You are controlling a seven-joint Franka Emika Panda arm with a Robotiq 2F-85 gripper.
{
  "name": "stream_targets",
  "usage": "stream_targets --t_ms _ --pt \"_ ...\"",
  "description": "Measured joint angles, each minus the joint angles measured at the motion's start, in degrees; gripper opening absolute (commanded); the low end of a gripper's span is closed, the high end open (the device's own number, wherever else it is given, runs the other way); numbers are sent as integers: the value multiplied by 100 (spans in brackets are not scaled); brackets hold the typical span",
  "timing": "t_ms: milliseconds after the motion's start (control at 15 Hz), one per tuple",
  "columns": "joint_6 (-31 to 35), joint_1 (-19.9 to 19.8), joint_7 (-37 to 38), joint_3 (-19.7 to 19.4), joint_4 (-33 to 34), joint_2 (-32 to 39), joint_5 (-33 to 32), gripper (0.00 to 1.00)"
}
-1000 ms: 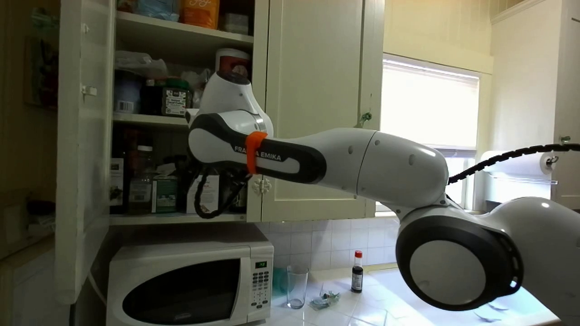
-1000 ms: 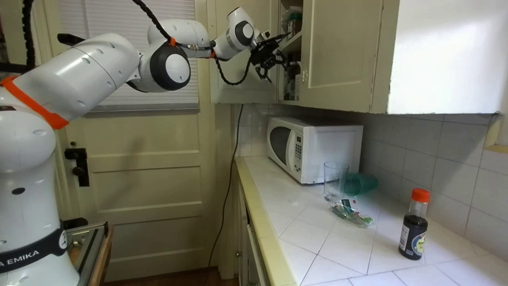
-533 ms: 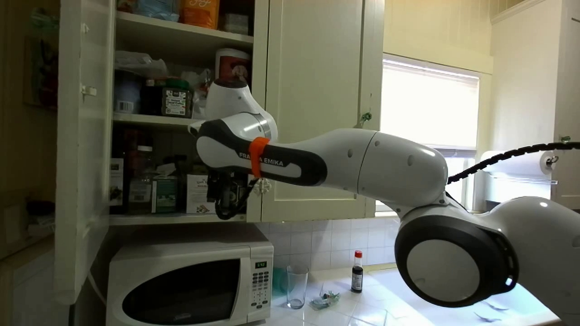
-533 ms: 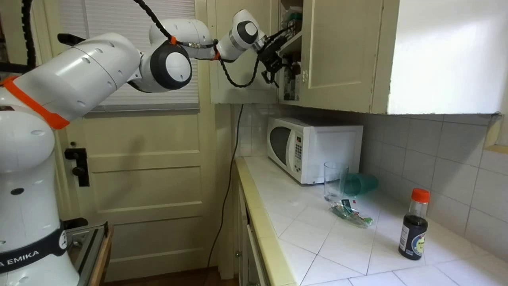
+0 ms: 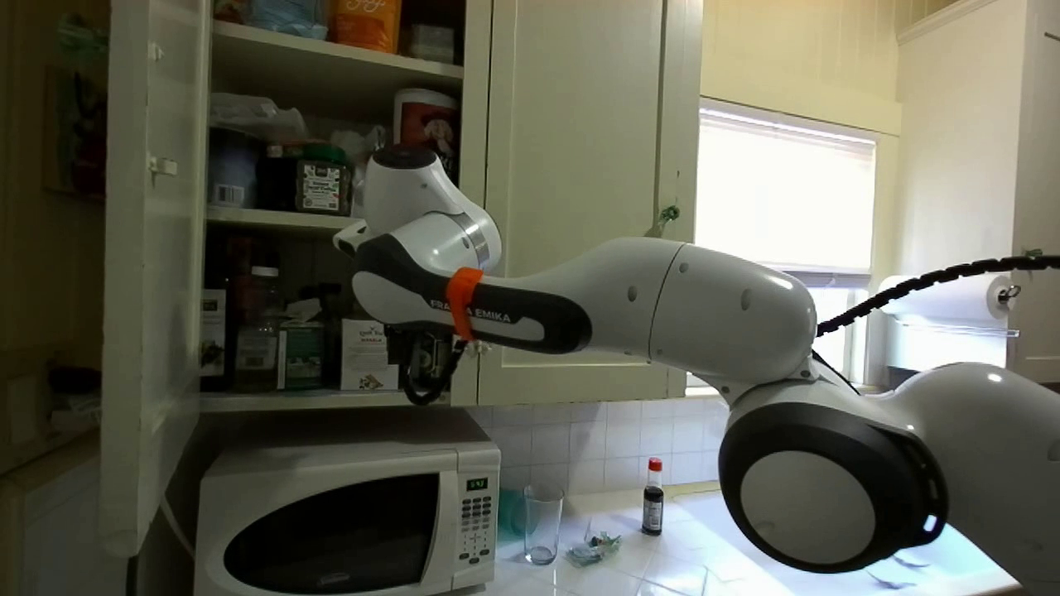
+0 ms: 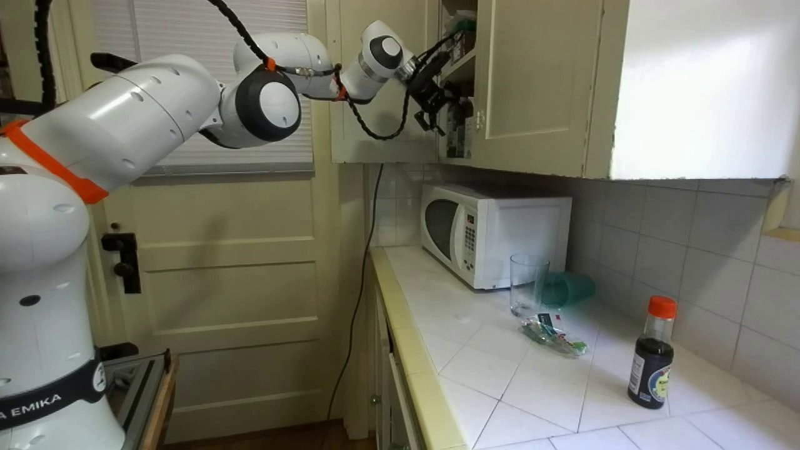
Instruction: Close the right cabinet door then remove the white box from the left cabinet and place it on the counter.
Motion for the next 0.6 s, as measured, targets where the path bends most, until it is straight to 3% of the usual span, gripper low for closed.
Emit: stream_targets --t_ms 600 --pt "728 -69 -2 -98 1 188 -65 100"
